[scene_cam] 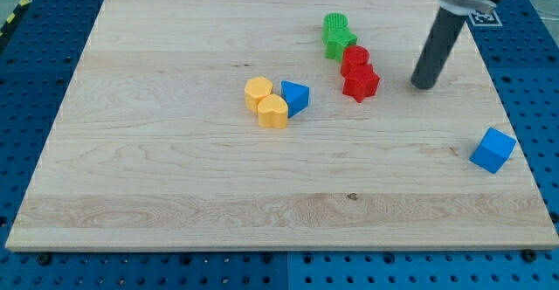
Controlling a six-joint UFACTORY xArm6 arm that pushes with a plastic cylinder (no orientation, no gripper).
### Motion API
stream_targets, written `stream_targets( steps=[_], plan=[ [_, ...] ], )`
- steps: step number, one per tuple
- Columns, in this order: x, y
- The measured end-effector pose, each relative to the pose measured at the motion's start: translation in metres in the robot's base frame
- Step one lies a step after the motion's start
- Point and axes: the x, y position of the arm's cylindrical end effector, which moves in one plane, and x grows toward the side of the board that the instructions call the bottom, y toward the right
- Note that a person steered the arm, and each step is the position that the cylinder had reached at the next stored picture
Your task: Slightly push the red blocks towards left
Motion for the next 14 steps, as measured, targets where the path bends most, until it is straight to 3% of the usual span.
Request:
stream_targets(
  steps=[4,14],
  plan=[
    [-0.011,-0.068],
    [0.025,-0.047]
  ],
)
